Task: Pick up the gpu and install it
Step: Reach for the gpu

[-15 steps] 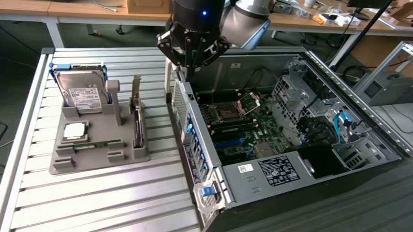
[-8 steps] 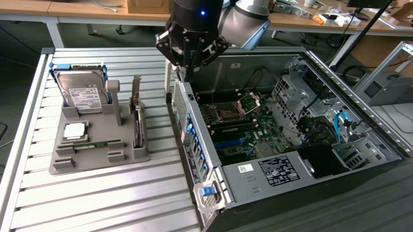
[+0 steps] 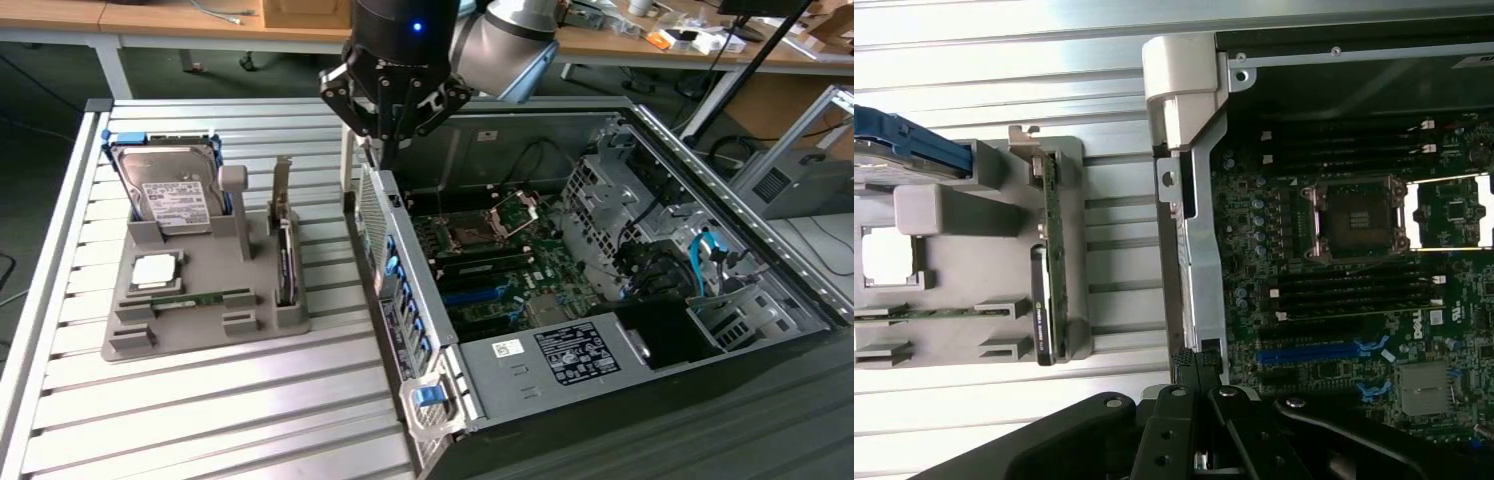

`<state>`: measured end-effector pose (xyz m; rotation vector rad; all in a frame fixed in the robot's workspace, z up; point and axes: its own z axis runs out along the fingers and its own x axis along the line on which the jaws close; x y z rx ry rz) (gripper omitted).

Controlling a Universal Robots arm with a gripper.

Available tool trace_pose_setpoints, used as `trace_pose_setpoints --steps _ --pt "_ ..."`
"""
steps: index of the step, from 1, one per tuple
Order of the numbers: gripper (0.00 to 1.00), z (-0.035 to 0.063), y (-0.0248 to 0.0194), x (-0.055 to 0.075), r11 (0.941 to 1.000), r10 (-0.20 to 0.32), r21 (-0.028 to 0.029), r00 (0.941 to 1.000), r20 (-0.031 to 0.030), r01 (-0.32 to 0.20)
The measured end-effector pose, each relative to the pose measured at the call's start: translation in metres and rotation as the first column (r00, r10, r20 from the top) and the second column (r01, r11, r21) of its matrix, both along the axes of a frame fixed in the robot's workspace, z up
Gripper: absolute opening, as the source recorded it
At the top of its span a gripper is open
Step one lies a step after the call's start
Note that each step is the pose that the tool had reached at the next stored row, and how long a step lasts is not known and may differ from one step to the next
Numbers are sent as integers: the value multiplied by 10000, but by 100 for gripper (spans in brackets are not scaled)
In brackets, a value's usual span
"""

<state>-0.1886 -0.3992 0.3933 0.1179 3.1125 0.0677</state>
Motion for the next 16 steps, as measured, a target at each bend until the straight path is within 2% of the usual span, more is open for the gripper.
trace_pose_setpoints --steps 16 --pt "11 0 0 -29 10000 0 -1 10000 -1 0"
